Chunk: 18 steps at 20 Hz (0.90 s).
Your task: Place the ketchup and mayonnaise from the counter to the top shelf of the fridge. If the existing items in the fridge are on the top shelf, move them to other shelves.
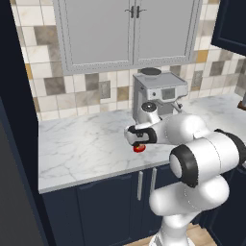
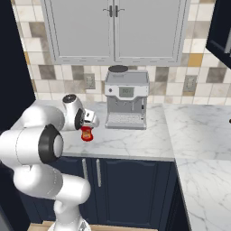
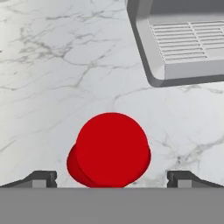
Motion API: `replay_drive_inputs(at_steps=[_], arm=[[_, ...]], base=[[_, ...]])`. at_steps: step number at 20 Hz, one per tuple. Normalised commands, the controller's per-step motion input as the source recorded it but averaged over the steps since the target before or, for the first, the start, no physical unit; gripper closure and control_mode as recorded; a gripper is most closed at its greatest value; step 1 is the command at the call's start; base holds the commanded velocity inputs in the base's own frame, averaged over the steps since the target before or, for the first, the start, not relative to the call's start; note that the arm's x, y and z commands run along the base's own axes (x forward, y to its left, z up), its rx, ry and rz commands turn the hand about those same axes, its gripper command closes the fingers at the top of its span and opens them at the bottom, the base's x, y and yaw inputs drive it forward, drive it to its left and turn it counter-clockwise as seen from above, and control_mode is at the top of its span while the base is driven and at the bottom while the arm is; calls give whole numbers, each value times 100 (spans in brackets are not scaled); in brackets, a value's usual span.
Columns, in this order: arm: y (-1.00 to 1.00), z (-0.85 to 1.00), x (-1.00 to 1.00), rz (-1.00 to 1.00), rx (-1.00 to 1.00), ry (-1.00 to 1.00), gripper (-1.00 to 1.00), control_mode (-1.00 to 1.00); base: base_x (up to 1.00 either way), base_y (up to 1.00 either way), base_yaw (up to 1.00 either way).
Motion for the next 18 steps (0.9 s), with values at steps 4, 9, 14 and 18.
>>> replay_drive_inputs(at_steps=[4, 9, 14, 18], arm=[[0, -6, 23, 0, 0, 0, -100, -100], [0, -5, 24, 0, 0, 0, -100, -100], [0, -9, 19, 0, 0, -1, -100, -100], [0, -18, 4, 0, 0, -3, 100, -100]], base=[[0, 0, 0], [0, 0, 0], [0, 0, 0], [0, 0, 0]])
